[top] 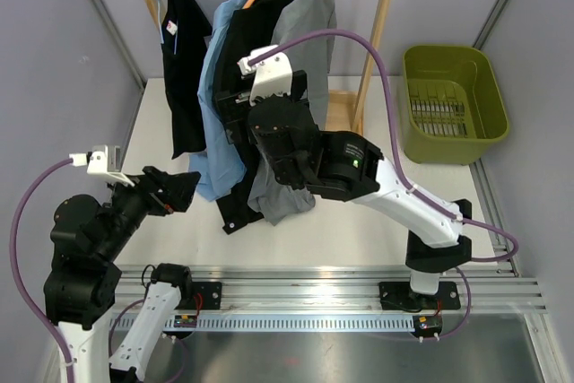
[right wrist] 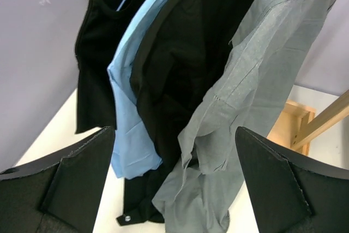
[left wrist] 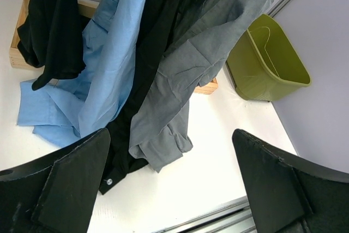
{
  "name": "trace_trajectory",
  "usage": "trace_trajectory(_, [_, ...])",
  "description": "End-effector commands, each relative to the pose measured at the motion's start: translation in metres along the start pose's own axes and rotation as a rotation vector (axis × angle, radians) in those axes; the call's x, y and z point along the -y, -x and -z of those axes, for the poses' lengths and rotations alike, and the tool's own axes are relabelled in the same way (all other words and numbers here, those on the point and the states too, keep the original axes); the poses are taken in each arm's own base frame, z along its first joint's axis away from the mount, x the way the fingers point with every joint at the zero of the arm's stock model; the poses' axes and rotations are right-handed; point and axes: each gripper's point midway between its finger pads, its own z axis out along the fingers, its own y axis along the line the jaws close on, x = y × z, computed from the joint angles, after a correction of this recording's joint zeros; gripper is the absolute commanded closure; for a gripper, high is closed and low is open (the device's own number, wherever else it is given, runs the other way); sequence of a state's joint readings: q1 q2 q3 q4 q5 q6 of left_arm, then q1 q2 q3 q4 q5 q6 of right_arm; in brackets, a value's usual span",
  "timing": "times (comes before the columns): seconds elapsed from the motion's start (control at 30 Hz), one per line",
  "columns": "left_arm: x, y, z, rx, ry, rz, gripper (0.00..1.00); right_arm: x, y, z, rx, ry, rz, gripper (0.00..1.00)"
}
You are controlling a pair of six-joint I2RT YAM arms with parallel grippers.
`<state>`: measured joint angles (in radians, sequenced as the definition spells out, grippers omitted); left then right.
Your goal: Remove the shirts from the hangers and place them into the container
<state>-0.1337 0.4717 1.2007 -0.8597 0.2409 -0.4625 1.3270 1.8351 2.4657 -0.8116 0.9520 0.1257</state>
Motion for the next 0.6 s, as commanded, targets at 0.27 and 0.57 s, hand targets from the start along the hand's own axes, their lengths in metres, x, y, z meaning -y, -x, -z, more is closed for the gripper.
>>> trace_trajectory(0.27, [0.010,0.000,0.002,0.024,-0.065,0.004,0.01,0.066,0.030,-0.054,0.051,-0.136,-0.140,0.00])
trace_trajectory(0.57, [0.008,0.000,0.003,0.029,-0.054,0.007,0.01,0.064,0.000,-0.104,-0.065,-0.007,-0.271,0.01])
